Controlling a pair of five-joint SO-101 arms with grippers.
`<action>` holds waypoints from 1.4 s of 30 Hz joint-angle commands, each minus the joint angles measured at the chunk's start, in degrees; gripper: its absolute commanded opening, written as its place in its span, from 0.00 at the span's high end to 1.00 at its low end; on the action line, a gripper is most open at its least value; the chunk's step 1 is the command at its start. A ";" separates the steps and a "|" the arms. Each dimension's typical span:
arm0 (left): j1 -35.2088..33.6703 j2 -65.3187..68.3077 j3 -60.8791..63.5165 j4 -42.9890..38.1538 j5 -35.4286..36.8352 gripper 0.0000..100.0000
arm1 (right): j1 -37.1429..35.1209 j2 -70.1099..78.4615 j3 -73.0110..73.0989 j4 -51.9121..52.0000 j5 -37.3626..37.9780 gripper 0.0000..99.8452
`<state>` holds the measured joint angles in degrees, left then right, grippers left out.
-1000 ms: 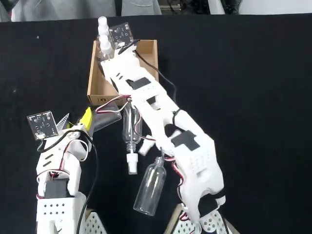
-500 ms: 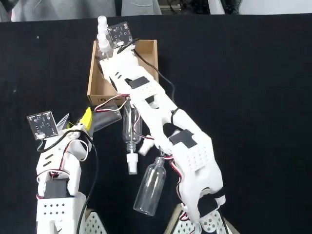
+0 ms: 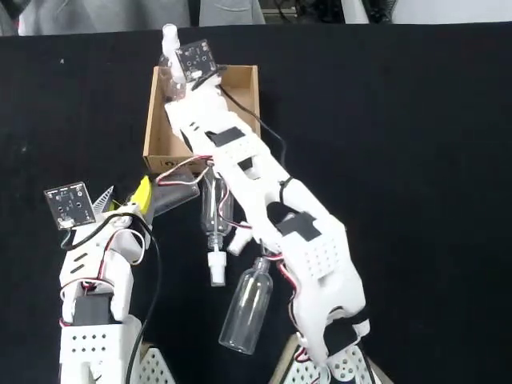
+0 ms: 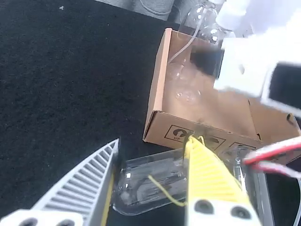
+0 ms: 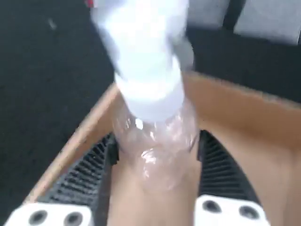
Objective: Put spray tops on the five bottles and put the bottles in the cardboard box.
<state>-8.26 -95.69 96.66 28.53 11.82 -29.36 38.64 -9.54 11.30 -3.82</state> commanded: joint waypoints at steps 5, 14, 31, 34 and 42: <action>-0.66 -0.79 1.27 -1.14 -0.53 0.79 | -1.85 -1.54 -2.33 0.44 0.00 0.75; -0.66 -0.79 1.27 -1.14 -0.53 0.79 | -4.40 -3.21 -2.95 5.63 -0.18 0.75; -0.66 -0.79 1.27 -1.14 -0.53 0.79 | -3.78 -4.62 -4.62 11.69 0.09 0.75; -0.66 -0.79 1.27 -1.14 -0.53 0.79 | -3.60 -6.55 -5.23 14.95 0.09 0.75; -0.66 -0.79 1.27 -1.14 -0.53 0.79 | -3.52 -10.33 -4.79 19.78 0.09 0.75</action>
<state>-8.44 -95.69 96.66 28.53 11.82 -32.70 35.56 -10.42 29.49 -3.82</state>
